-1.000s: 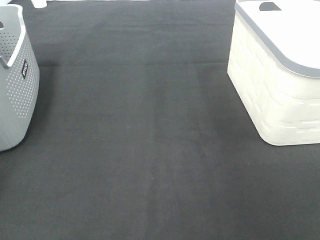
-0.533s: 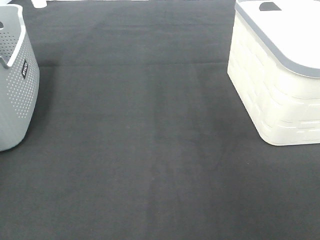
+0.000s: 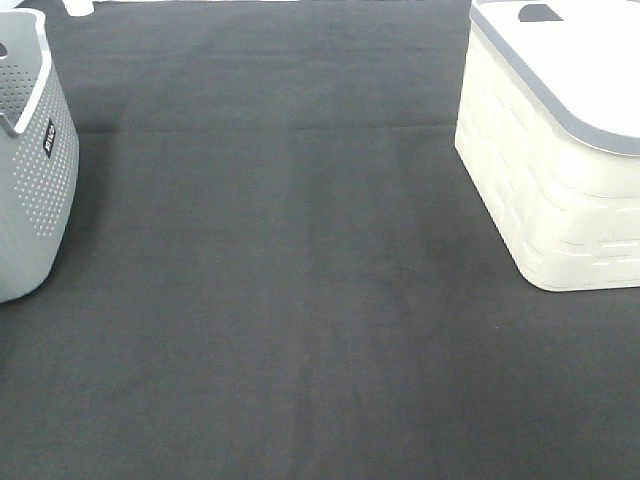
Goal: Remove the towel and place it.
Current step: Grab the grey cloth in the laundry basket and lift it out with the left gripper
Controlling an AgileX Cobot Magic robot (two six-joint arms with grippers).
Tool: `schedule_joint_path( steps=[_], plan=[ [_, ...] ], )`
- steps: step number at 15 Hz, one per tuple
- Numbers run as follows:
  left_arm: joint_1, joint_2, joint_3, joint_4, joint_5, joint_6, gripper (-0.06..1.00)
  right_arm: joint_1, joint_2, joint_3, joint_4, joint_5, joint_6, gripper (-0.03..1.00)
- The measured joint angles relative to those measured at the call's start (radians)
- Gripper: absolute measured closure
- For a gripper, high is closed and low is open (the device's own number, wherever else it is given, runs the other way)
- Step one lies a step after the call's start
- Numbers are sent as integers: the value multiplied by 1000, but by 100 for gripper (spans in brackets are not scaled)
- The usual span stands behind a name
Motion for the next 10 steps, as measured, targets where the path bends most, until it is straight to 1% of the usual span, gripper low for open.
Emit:
schedule_joint_path(
  steps=[5, 7, 8, 9, 10],
  plan=[
    [-18, 20, 0, 10, 1, -12, 31, 0, 0, 0, 0, 0, 0, 28],
    [-18, 20, 0, 24, 1, -39, 42, 0, 0, 0, 0, 0, 0, 28],
    [-18, 20, 0, 29, 1, -50, 44, 0, 0, 0, 0, 0, 0, 28],
    [-18, 20, 0, 29, 0, -56, 53, 0, 0, 0, 0, 0, 0, 28],
    [-18, 20, 0, 31, -6, -63, 67, 0, 0, 0, 0, 0, 0, 28]
  ],
)
